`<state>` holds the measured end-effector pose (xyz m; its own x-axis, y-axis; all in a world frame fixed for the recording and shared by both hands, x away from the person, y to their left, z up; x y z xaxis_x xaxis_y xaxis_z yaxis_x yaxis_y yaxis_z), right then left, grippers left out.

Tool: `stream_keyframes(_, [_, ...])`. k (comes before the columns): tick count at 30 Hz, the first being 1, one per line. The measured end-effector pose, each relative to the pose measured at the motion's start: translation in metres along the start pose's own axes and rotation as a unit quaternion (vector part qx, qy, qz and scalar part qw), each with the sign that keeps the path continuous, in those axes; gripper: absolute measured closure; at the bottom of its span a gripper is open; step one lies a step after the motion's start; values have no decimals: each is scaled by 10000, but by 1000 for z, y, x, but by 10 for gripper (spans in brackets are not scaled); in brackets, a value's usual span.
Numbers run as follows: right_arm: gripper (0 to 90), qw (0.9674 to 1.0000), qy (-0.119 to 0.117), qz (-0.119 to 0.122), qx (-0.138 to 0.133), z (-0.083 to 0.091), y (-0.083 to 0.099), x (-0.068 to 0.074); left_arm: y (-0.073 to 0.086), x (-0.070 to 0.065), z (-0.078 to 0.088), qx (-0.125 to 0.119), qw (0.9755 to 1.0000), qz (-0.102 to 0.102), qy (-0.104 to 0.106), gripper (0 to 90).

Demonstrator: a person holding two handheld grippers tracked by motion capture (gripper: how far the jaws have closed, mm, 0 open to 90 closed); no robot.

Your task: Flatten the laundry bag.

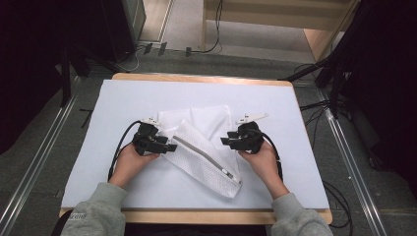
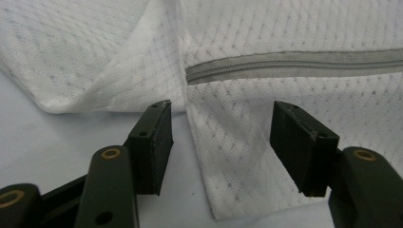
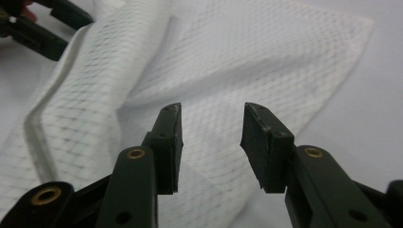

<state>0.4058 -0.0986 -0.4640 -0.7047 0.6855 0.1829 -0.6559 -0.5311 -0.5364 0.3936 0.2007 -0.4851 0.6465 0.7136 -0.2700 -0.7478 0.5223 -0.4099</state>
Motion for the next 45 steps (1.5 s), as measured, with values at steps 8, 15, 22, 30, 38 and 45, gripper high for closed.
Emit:
stream_keyframes(8, [603,9993,222,-306,-4,-6,0,-26,1,-8,-3,90,9998,-123,-160,608])
stream_keyframes(15, [590,9982,333,-485,121,-18,-3,-42,3,-9,-6,217,9994,81,257,876])
stream_keyframes(22, [579,9973,428,-576,139,-26,-9,-52,7,-6,4,175,9992,142,317,893])
stream_keyframes(30, [571,9968,444,-648,141,-35,-19,-63,16,-7,17,20,9983,270,511,891])
stream_keyframes(38, [569,9969,486,-577,241,-46,-28,-63,28,-10,31,-92,9978,343,564,891])
stream_keyframes(45, [641,9965,677,-394,294,-51,-35,-59,39,-9,40,-142,9977,431,498,891])
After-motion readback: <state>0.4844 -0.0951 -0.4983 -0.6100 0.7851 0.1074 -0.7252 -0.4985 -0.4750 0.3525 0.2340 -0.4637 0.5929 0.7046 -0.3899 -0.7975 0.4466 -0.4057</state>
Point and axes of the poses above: each handheld gripper's, and its own axes: z roughly backward along the jaws, y roughly out of its underside, x roughly to its left, the point moved 4 cm from there along -z, roughly forward along the jaws, and after that the axes turned 14 degrees about x, right-handed, at the moved point
